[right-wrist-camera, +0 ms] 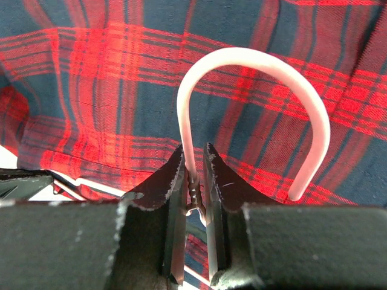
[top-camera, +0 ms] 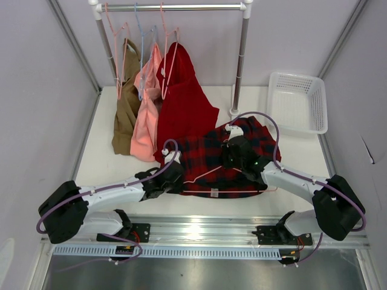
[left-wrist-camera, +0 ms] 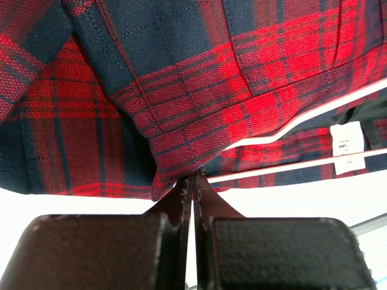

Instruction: Place the skirt on the hanger

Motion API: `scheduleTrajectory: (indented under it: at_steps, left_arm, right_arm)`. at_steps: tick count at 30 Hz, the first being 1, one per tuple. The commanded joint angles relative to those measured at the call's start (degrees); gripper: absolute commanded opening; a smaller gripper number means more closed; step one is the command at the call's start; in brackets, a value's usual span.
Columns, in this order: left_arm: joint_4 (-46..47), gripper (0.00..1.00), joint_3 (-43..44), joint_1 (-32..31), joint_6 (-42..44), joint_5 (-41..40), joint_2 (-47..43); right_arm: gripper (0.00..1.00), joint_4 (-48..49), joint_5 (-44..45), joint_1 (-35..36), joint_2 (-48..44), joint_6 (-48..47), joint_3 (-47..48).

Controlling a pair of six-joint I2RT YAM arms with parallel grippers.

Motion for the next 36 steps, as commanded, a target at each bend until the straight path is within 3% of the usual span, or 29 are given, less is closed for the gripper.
scheduleTrajectory:
  at_steps: [1, 24, 36]
  left_arm:
    - [0.8, 0.00, 2.3, -0.2, 1.2, -0.9, -2.4]
    - [-4.4, 0.00, 4.0, 0.2, 1.8, -1.9, -10.1]
    - [-14.4, 0.01, 12.6, 0.4, 4.1, -5.0, -17.3]
  right_arm:
    - [0.00, 4.8, -2.9, -0.3, -0.8, 1.0, -0.4]
    - [0.00, 15.2, -10.6, -2.2, 0.0, 6.4, -4.5]
    - [0.00, 21.5, -10.7, -2.0, 3.1, 7.4, -4.7]
